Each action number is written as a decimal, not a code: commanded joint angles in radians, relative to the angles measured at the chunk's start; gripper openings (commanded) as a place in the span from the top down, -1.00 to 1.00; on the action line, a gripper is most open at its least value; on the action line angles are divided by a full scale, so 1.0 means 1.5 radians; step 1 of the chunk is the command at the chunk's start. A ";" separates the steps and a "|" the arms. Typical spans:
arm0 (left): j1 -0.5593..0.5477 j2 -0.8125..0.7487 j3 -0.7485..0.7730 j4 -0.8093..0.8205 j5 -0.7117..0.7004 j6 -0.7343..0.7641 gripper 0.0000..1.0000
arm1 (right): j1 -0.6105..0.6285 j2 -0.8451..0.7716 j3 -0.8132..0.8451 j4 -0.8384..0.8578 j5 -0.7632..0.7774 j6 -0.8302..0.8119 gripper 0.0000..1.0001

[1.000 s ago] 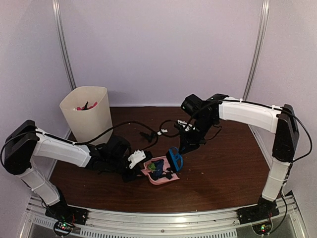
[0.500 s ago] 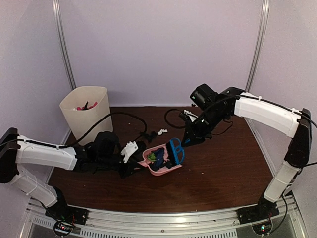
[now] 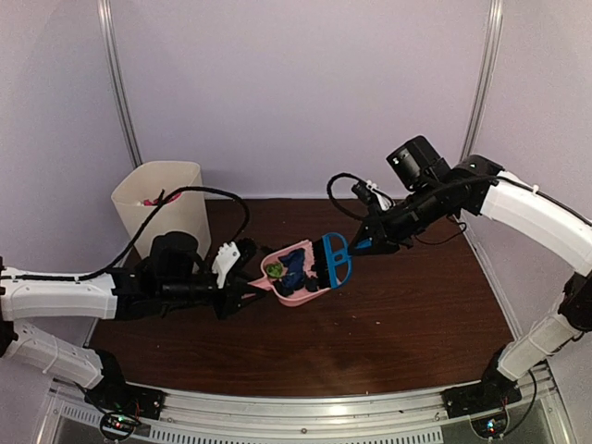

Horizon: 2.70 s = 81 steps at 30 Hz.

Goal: Sweep away the paper scraps from the table

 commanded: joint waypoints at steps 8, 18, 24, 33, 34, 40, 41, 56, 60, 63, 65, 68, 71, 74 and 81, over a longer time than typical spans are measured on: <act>0.002 -0.039 0.021 0.020 -0.037 -0.027 1.00 | -0.012 -0.064 -0.025 0.040 0.024 0.024 1.00; 0.002 -0.056 0.020 0.009 -0.050 -0.047 1.00 | -0.027 -0.135 -0.086 0.132 -0.005 0.053 1.00; 0.002 -0.067 0.025 0.006 -0.060 -0.057 1.00 | -0.028 -0.158 -0.113 0.161 -0.005 0.062 1.00; 0.002 -0.083 0.063 -0.042 -0.088 -0.051 1.00 | -0.044 -0.193 -0.124 0.180 0.062 0.079 1.00; 0.002 -0.086 0.070 -0.051 -0.092 -0.051 1.00 | -0.047 -0.199 -0.126 0.183 0.076 0.080 1.00; 0.002 -0.112 0.101 -0.103 -0.113 -0.060 1.00 | -0.064 -0.236 -0.155 0.189 0.147 0.104 1.00; 0.002 -0.116 0.107 -0.113 -0.117 -0.061 1.00 | -0.067 -0.242 -0.161 0.189 0.159 0.108 1.00; 0.002 -0.142 0.259 -0.270 -0.223 -0.119 1.00 | -0.088 -0.270 -0.220 0.212 0.232 0.146 1.00; 0.002 -0.139 0.301 -0.309 -0.245 -0.140 1.00 | -0.089 -0.269 -0.234 0.225 0.233 0.154 1.00; 0.002 -0.134 0.334 -0.337 -0.270 -0.155 1.00 | -0.091 -0.263 -0.241 0.233 0.233 0.159 1.00; 0.002 -0.128 0.356 -0.354 -0.287 -0.162 1.00 | -0.092 -0.257 -0.242 0.240 0.233 0.161 1.00; 0.003 -0.116 0.382 -0.378 -0.312 -0.179 1.00 | -0.092 -0.251 -0.244 0.252 0.234 0.165 1.00; 0.011 -0.109 0.400 -0.399 -0.332 -0.207 1.00 | -0.093 -0.247 -0.252 0.268 0.232 0.172 1.00; 0.031 -0.108 0.419 -0.415 -0.333 -0.239 1.00 | -0.093 -0.242 -0.258 0.279 0.228 0.178 1.00; 0.098 -0.091 0.475 -0.455 -0.310 -0.293 1.00 | -0.094 -0.218 -0.251 0.294 0.213 0.177 1.00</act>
